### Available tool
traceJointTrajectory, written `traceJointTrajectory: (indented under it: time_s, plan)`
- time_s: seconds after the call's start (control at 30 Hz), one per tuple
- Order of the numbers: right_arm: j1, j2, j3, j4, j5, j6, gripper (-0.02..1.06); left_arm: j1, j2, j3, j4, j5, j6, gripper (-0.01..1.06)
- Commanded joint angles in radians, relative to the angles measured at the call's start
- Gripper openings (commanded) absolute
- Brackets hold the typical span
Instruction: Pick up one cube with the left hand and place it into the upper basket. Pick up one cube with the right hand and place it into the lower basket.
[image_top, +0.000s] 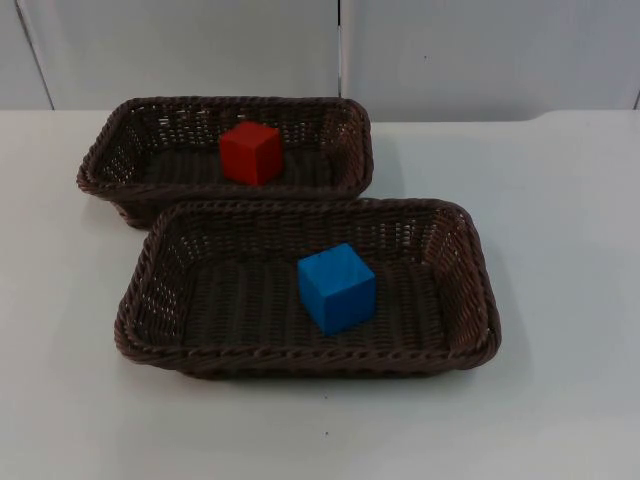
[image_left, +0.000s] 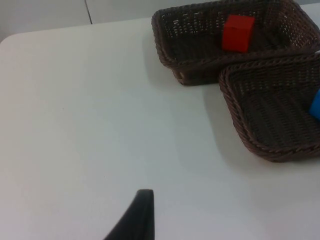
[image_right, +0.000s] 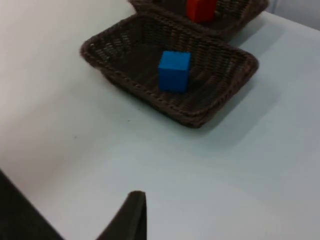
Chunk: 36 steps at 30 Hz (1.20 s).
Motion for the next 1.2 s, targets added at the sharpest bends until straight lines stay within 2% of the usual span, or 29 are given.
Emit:
traceJointTrajectory:
  time_s: [0.0,0.6,0.97,1.17]
  plan:
    - [-0.054,-0.003,0.001,0.002,-0.006,-0.004,1.05,0.002,-0.004,0.003,-0.003,0.001,-0.009,1.05]
    - [-0.425,-0.003,0.001,0.002,-0.006,-0.004,1.05,0.002,-0.004,0.003,-0.003,0.001,-0.009,1.05]
    - [-0.594,-0.003,0.001,0.005,-0.006,-0.004,1.05,0.002,-0.004,0.003,-0.003,0.001,-0.009,1.05]
    - [-0.655,-0.003,0.001,0.005,-0.006,-0.004,1.05,0.002,-0.004,0.003,-0.003,0.001,-0.009,1.05]
